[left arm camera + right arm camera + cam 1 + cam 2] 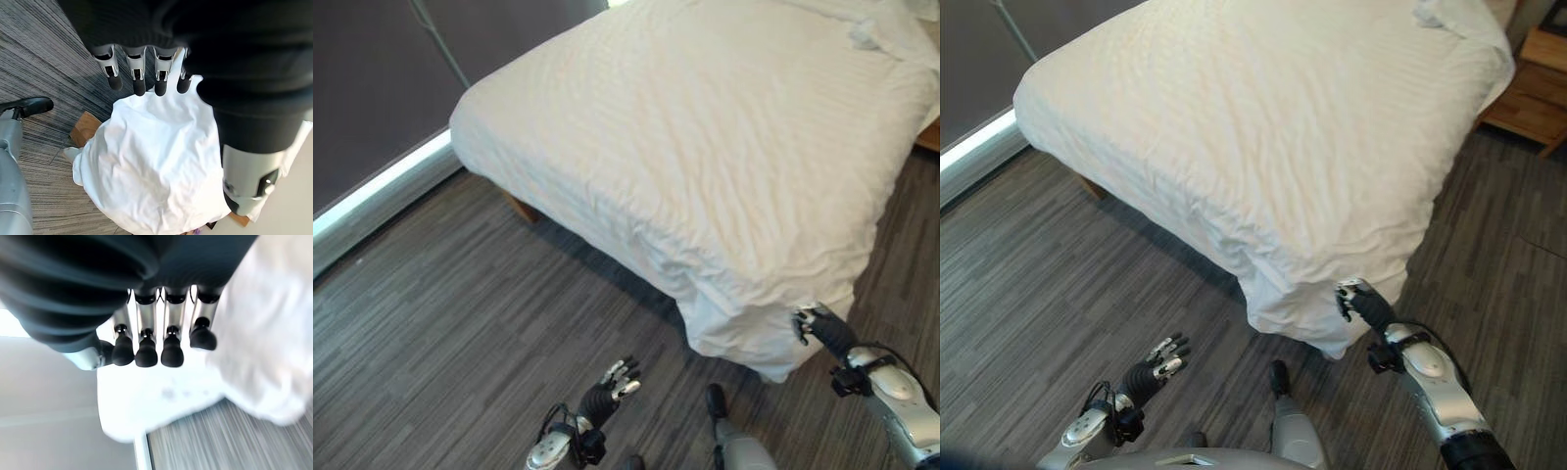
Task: Making the bed.
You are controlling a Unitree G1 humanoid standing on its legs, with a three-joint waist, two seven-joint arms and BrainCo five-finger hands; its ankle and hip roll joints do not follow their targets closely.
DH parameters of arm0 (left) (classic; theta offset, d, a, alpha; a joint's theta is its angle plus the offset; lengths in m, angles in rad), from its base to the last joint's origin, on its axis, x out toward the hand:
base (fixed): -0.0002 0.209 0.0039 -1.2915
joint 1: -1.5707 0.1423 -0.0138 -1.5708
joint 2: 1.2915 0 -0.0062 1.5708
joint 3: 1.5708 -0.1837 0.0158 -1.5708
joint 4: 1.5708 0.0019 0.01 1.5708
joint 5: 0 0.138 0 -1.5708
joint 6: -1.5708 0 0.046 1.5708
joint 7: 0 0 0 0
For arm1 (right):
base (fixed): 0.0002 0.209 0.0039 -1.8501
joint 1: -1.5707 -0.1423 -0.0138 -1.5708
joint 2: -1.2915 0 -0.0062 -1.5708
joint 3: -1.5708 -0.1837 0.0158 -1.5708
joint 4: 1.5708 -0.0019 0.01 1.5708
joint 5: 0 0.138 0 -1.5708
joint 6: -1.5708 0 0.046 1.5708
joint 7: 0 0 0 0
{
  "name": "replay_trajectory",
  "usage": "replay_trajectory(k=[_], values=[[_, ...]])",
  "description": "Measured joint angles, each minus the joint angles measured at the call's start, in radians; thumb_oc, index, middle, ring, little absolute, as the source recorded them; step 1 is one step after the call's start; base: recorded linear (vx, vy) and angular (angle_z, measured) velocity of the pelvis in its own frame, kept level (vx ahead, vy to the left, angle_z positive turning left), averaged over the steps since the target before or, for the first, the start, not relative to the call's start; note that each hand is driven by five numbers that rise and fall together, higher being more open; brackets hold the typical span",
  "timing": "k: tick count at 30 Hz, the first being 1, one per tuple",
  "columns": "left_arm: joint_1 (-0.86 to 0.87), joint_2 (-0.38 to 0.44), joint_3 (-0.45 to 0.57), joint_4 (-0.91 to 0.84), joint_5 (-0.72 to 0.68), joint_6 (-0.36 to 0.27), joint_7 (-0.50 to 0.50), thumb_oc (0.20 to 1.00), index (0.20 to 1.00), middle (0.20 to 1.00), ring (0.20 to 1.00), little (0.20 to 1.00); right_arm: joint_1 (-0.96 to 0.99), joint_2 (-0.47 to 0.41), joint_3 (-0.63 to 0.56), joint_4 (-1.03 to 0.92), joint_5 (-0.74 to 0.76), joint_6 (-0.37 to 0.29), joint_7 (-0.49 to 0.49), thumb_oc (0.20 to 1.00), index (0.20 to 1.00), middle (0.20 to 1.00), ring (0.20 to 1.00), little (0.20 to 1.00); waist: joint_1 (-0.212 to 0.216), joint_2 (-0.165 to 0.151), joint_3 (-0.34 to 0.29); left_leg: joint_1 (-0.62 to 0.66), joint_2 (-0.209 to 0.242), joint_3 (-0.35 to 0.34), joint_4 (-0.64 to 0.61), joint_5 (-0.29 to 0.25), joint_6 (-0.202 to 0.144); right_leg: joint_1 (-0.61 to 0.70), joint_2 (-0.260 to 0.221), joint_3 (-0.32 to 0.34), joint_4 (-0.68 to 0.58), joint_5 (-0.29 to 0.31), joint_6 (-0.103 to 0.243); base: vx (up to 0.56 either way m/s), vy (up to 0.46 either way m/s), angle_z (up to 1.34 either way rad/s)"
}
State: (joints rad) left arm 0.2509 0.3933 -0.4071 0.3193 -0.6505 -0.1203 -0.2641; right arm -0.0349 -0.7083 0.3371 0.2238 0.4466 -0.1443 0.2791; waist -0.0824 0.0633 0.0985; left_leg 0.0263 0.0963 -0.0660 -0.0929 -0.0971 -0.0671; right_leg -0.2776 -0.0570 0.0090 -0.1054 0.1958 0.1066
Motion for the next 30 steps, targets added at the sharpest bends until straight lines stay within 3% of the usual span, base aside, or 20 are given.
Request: replay_trajectory(k=[3,8,12,19,22,26,30], values=[[-0.023,0.002,-0.013,0.002,0.005,-0.003,-0.005,1.0,1.0,1.0,1.0,1.0,-0.144,0.051,0.095,0.022,-0.035,0.001,0.005,0.2,0.2,0.2,0.2,0.2,0.062,0.018,0.034,-0.017,-0.001,-0.009,0.0,0.01,-0.006,-0.006,-0.007,-0.013,0.0,0.005,-0.005,-0.09,-0.027,0.14],[-0.066,-0.002,-0.031,0.004,0.004,-0.005,0.006,1.0,1.0,1.0,1.0,1.0,-0.38,0.192,0.159,0.195,-0.069,0.002,-0.054,0.2,0.2,0.2,0.2,0.2,0.094,0.035,0.08,-0.068,-0.008,-0.03,0.008,0.02,-0.013,-0.049,-0.016,-0.03,0.002,0.017,-0.003,-0.07,-0.018,0.12],[-0.102,-0.002,-0.048,0.013,0.004,-0.008,0.022,1.0,1.0,1.0,1.0,1.0,-0.486,0.239,0.148,0.343,-0.094,0.001,-0.115,0.2,0.2,0.2,0.2,0.2,0.114,0.05,0.118,-0.098,-0.011,-0.033,0.01,0.027,-0.023,-0.075,-0.021,-0.034,0.004,0.022,-0.006,-0.06,-0.017,0.04],[-0.16,-0.035,-0.067,0.051,0.003,-0.02,0.06,1.0,1.0,1.0,1.0,1.0,-0.657,0.219,0.015,0.65,-0.073,-0.013,-0.254,0.2,0.2,0.2,0.2,0.2,0.126,0.095,0.185,-0.161,-0.022,-0.032,0.009,0.039,-0.022,-0.139,-0.029,-0.031,0.005,0.04,-0.01,0.0,-0.006,0.01],[-0.197,-0.054,-0.069,0.074,0.004,-0.024,0.067,1.0,1.0,1.0,1.0,1.0,-0.643,0.226,-0.054,0.742,-0.06,-0.041,-0.254,0.2,0.2,0.2,0.2,0.2,0.13,0.103,0.197,-0.172,-0.023,-0.029,0.007,0.039,-0.022,-0.152,-0.024,-0.028,0.005,0.04,-0.01,0.04,-0.009,-0.03],[-0.241,-0.078,-0.069,0.078,0.005,-0.026,0.087,1.0,1.0,1.0,1.0,1.0,-0.525,0.272,-0.201,0.879,0.076,-0.048,-0.284,0.2,0.2,0.2,0.2,0.2,0.116,0.1,0.215,-0.173,-0.022,-0.027,0.005,0.038,-0.022,-0.156,-0.024,-0.025,0.006,0.037,-0.006,0.05,-0.01,-0.01],[-0.257,-0.08,-0.052,0.077,0.005,-0.032,0.094,1.0,1.0,1.0,1.0,1.0,-0.334,0.277,-0.285,1.092,0.079,0.002,-0.278,0.2,0.2,0.2,0.2,0.2,0.085,0.08,0.228,-0.17,-0.028,-0.022,0.002,0.038,-0.022,-0.159,-0.032,-0.015,0.005,0.036,-0.004,0.04,0.007,-0.06]])
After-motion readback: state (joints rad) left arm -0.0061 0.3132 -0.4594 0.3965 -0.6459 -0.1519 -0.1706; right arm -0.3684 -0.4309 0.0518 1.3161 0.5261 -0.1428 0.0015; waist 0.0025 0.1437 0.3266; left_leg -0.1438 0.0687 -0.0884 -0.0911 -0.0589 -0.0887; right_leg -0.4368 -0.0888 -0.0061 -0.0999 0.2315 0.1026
